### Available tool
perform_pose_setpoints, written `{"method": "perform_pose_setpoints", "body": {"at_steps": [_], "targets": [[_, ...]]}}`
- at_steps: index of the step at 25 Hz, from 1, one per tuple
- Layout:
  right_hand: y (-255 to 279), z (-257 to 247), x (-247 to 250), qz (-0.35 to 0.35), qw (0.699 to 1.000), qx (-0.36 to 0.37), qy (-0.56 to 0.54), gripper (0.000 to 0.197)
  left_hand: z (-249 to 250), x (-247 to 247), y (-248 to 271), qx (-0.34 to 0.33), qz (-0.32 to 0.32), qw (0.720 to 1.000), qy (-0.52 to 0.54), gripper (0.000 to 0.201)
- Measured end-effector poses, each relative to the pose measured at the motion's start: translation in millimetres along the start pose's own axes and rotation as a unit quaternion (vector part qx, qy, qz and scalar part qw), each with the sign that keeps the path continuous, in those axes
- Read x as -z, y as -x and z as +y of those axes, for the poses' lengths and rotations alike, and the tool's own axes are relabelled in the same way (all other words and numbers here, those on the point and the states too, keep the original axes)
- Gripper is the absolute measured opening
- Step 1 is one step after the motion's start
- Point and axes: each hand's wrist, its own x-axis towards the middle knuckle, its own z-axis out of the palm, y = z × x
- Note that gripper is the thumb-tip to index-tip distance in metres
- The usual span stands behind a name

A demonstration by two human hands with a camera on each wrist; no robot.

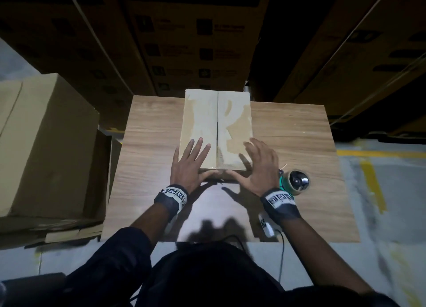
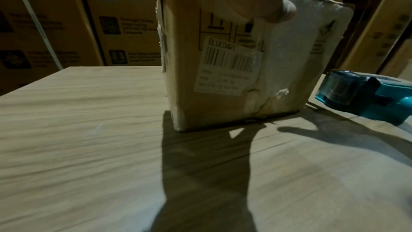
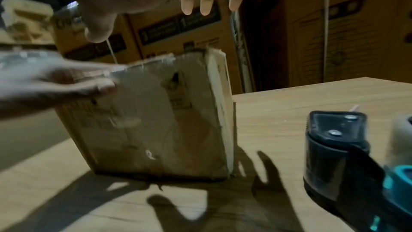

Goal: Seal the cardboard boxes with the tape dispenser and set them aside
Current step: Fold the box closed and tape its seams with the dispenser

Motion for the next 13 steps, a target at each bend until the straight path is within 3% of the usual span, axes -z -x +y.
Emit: {"method": "perform_pose_setpoints", "body": {"at_steps": [3, 7, 13], "targets": [[-18, -6, -27, -0.101, 0.993, -0.017, 0.056, 0.1, -3, -4, -2, -0.011, 0.016, 1.0, 0.0, 0.091], [-9, -2, -50, -0.082, 0.995, -0.05, 0.012, 0.098, -8, -10, -1, -0.009, 0.022, 1.0, 0.004, 0.091], [1, -19, -57, -0.094, 0.989, -0.101, 0.048, 0.107, -3, -5, -1, -0.008, -0.019, 0.999, -0.035, 0.099]]}}
